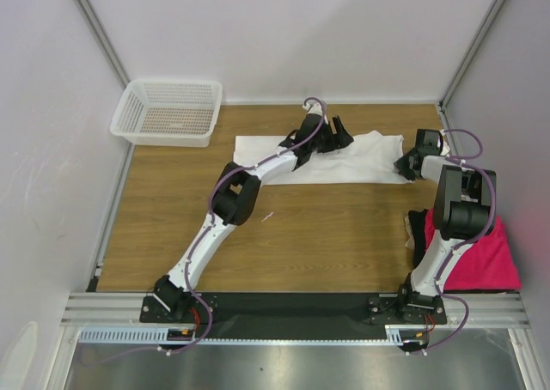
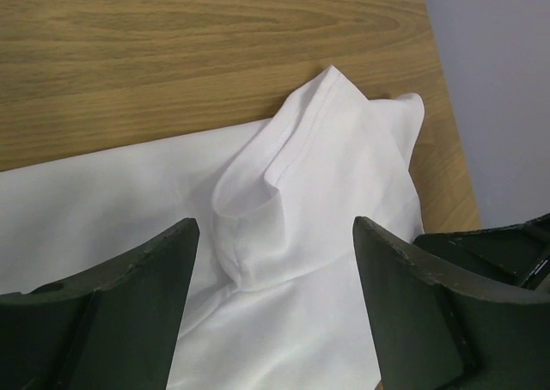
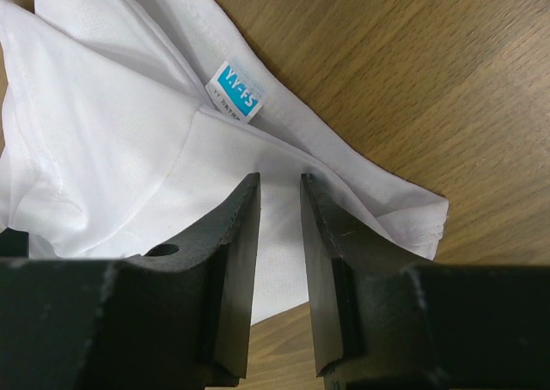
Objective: Fold and stack the t-shirts
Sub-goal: Fold the tshirt
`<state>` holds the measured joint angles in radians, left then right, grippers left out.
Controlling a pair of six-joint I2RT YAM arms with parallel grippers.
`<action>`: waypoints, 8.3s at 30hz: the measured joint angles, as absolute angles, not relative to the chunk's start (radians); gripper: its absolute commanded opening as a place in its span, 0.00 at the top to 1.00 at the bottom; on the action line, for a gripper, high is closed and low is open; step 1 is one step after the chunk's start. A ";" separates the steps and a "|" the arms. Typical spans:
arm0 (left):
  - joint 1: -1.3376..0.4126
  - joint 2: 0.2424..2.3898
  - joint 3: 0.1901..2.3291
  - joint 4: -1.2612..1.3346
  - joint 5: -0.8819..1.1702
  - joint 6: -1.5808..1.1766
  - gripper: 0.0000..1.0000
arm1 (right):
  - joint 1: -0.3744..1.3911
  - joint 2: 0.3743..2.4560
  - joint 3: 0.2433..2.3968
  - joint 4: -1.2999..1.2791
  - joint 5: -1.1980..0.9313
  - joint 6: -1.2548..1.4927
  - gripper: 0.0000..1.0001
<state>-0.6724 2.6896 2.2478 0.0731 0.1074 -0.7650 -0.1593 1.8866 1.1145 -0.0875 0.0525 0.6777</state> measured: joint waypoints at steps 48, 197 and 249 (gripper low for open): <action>-0.650 2.769 2.321 0.039 0.092 -0.943 0.97 | -0.159 1.887 1.114 -0.090 0.056 0.676 0.71; -0.680 1.189 1.074 -0.615 -0.067 -0.641 0.13 | 0.350 1.797 1.941 -0.479 -0.103 0.427 0.00; -0.679 0.681 0.317 -0.578 0.153 -0.943 0.27 | 1.122 1.248 0.537 -0.321 0.017 1.207 0.88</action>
<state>-0.6792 0.6807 0.3172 -0.5777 0.1528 -0.9432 1.1221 1.2476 0.5365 -0.3206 0.0174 1.2068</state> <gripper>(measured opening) 0.751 0.177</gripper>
